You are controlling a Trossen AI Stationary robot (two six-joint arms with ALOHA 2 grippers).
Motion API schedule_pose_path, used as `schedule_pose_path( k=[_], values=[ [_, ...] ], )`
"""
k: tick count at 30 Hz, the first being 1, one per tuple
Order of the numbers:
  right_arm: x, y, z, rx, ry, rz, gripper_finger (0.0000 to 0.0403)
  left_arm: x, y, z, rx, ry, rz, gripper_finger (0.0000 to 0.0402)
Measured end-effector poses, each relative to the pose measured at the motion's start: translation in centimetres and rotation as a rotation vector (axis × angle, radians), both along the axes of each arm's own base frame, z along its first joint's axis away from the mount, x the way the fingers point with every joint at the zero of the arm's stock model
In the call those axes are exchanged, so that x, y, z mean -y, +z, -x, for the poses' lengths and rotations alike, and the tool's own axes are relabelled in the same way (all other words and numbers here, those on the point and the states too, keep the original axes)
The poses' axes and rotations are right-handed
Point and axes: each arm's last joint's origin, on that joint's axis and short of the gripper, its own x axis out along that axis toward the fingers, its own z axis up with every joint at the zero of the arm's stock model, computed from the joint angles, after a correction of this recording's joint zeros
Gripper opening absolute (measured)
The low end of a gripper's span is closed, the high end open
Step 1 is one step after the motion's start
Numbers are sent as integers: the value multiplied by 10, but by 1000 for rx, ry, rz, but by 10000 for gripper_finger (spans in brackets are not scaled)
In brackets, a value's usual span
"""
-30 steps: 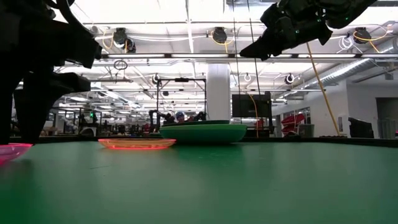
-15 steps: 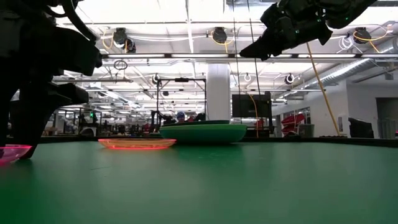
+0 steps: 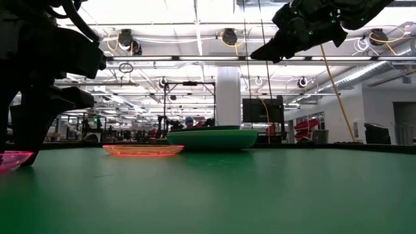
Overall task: Stack plastic plates
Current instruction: Stack the pink transparent plate on the blue transparent plate
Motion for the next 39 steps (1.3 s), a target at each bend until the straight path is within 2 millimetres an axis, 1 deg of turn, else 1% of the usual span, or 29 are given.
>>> schedule_pose_path(
  k=[5,12,21,30,34,39],
  values=[
    [0,0,0,0,0,0,75,0,1,0,-2,-14,-5,144],
    [0,0,0,0,0,0,75,0,1,0,-14,-10,-3,95],
    [0,0,0,0,0,0,75,0,1,0,-19,-18,4,71],
    [0,0,0,0,0,0,75,-1,3,1,-27,-18,6,9],
    [0,0,0,0,0,0,75,-4,8,4,-33,-5,2,6],
    [0,0,0,0,0,0,75,-6,16,5,6,5,-22,5]
  ],
)
